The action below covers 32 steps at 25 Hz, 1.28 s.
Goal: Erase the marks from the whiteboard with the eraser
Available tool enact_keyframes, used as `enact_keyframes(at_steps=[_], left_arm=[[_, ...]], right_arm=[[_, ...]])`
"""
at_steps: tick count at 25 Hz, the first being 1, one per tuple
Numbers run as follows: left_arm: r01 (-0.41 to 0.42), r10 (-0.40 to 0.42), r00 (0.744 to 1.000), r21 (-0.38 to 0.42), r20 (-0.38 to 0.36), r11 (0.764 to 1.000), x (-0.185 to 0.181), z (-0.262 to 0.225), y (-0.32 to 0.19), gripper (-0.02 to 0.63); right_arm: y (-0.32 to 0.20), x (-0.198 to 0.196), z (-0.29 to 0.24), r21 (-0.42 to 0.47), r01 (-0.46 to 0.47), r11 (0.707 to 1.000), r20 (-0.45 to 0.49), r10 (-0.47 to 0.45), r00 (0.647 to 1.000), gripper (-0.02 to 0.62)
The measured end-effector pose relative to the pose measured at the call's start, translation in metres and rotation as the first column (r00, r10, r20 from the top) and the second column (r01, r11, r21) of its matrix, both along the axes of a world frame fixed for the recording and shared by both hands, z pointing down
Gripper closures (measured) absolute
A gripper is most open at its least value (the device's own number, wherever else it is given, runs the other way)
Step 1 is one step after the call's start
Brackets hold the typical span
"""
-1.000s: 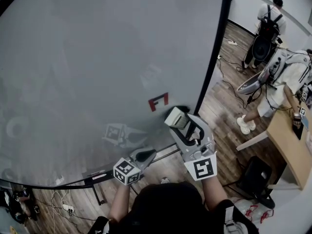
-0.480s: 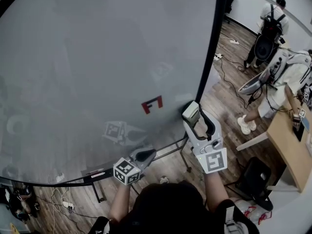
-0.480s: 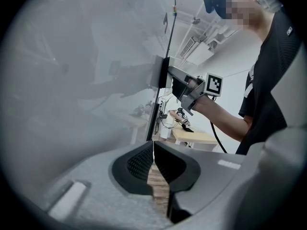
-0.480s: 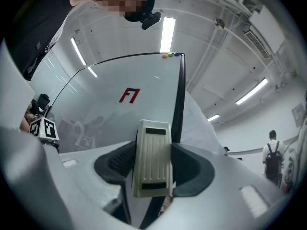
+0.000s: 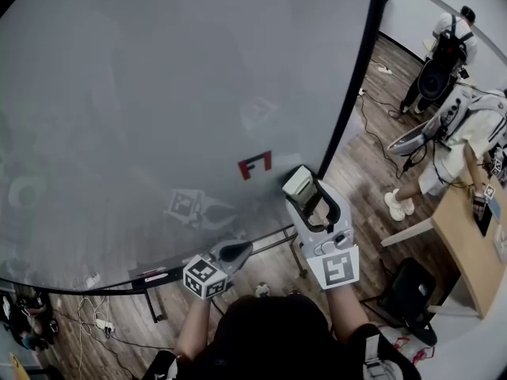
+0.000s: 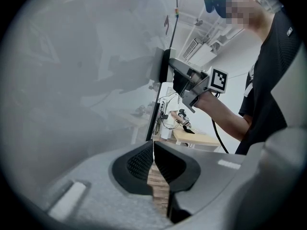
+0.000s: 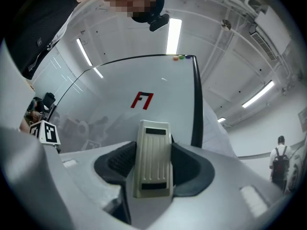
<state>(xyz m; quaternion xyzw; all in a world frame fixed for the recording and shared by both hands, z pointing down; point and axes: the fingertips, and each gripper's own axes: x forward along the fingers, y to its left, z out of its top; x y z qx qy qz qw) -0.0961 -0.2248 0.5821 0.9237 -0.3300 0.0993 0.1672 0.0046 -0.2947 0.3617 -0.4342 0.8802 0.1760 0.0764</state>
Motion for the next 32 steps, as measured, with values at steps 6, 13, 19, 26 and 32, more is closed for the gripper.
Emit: enact_keyframes(at_steps=[6,13,19,26,32], left_arm=[[0.012,-0.012,1.000,0.003,-0.005,1.000,-0.008,-0.001,0.009,0.591],[0.054,-0.054,0.999,0.007,0.000,0.999,-0.031,-0.001,0.022,0.591],[0.096,-0.096,0.995,0.007,-0.001,0.995,-0.054,-0.001,0.024,0.591],[0.088,-0.088,0.996,0.015,-0.002,0.996,-0.050,-0.004,0.023,0.591],[0.065,-0.065,0.998,0.014,0.002,0.998,-0.032,-0.006,0.023,0.591]], right_arm=[[0.027,-0.051,0.005,0.000,0.082,0.997,-0.067,-0.082,0.994,0.360],[0.060,-0.109,0.011,0.034,0.211,0.977,-0.190,-0.201,0.961,0.360],[0.081,-0.147,0.014,0.061,0.305,0.950,-0.229,-0.284,0.931,0.360],[0.081,-0.143,0.014,0.085,0.302,0.949,-0.257,-0.272,0.927,0.360],[0.057,-0.099,0.009,0.087,0.217,0.972,-0.237,-0.192,0.952,0.360]])
